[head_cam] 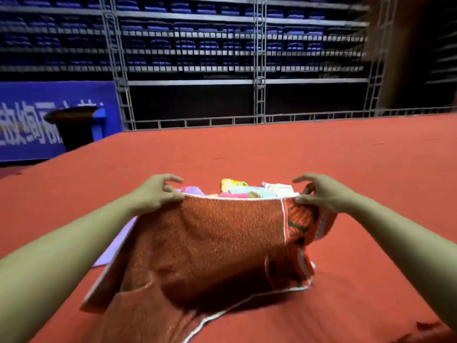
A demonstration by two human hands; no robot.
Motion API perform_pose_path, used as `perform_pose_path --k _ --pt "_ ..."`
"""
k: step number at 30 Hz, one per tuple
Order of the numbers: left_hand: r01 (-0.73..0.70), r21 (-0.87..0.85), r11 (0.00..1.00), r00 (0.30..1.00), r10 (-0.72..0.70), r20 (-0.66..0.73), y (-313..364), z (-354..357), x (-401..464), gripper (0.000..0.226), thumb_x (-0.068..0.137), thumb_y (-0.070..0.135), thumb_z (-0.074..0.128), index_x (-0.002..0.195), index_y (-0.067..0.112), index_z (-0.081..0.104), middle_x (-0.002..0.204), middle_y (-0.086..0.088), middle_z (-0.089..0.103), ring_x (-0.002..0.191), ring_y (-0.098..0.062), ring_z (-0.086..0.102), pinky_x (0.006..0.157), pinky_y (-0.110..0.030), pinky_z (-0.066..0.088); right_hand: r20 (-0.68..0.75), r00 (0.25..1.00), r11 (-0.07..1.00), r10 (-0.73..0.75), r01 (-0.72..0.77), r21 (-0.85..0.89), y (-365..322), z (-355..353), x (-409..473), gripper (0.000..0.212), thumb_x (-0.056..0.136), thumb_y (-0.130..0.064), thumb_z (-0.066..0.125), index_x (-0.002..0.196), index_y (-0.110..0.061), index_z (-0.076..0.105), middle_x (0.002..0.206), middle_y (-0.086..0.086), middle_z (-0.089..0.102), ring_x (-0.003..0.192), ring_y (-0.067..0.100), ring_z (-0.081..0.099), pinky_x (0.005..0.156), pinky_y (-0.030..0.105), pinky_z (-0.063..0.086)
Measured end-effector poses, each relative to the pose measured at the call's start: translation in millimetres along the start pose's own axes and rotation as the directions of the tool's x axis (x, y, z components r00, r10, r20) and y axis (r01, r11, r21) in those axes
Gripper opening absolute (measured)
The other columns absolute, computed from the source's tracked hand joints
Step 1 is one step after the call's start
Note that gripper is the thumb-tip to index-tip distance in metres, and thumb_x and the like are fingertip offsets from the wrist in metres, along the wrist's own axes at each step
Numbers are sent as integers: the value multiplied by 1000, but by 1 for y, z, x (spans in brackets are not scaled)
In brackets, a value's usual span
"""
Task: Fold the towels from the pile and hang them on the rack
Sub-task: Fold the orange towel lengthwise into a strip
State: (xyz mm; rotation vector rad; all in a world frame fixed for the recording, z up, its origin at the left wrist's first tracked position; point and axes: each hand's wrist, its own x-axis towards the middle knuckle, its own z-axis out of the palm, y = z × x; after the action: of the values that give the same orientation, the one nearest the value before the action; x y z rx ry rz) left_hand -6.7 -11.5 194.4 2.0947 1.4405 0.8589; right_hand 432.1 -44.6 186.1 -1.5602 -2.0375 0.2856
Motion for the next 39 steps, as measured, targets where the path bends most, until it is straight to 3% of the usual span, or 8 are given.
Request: perform_pose_path --k 3,9,14,18,23,27,30,39 --pt "63 26 998 998 -62 -32 -59 67 24 34 83 13 76 111 24 61 65 3 65 50 -1 47 48 -19 37 -4 997 997 75 -76 -24 48 61 19 46 82 -24 79 123 -18 60 86 0 68 67 11 61 55 21 43" --pt "145 1 989 967 -142 -210 -123 119 62 37 84 12 75 118 12 62 93 -11 73 67 -1 60 60 -10 43 -146 988 999 50 -50 4 103 128 57 42 86 -11 70 126 -15 58 91 -1 66 82 24 65 80 36 49" --pt "39 514 857 910 182 -373 -120 133 60 36 80 19 74 115 18 65 101 -8 68 94 -37 58 84 -44 45 -379 925 998 7 -32 -60 107 153 63 52 82 -13 68 131 -8 54 111 15 65 97 35 61 86 43 45" --pt "-286 180 941 947 307 -99 -51 196 4 34 78 17 80 109 22 67 78 21 61 67 5 54 66 -7 38 -230 967 993 112 -119 -16 97 174 -5 51 81 -23 75 127 -19 53 85 -6 62 79 20 56 69 33 41" --pt "-175 -76 982 921 190 339 -13 277 -43 44 78 22 81 117 26 61 94 11 72 70 4 58 71 -8 42 164 986 997 9 5 -82 108 186 -87 65 83 -32 74 141 -29 44 108 -9 68 94 21 60 83 35 47" --pt "-213 207 955 942 145 302 -10 308 -43 47 83 36 75 125 24 57 115 5 67 108 -18 58 95 -26 41 91 995 980 -34 51 -191 107 181 -102 54 93 -24 61 145 -25 45 113 5 70 99 31 63 81 38 47" --pt "-188 130 974 960 154 232 1 313 -48 34 88 24 69 121 24 59 97 7 72 96 -18 65 88 -32 47 129 992 988 8 12 -155 98 164 -117 55 94 -20 60 145 -25 42 107 -2 73 96 31 66 78 36 47" --pt "-245 -101 964 798 260 543 51 325 -97 35 86 28 73 118 30 60 79 17 71 72 8 61 80 -18 47 298 954 999 41 -41 -6 95 115 -197 62 87 -16 66 143 -28 43 80 -19 65 68 -2 59 68 11 42"
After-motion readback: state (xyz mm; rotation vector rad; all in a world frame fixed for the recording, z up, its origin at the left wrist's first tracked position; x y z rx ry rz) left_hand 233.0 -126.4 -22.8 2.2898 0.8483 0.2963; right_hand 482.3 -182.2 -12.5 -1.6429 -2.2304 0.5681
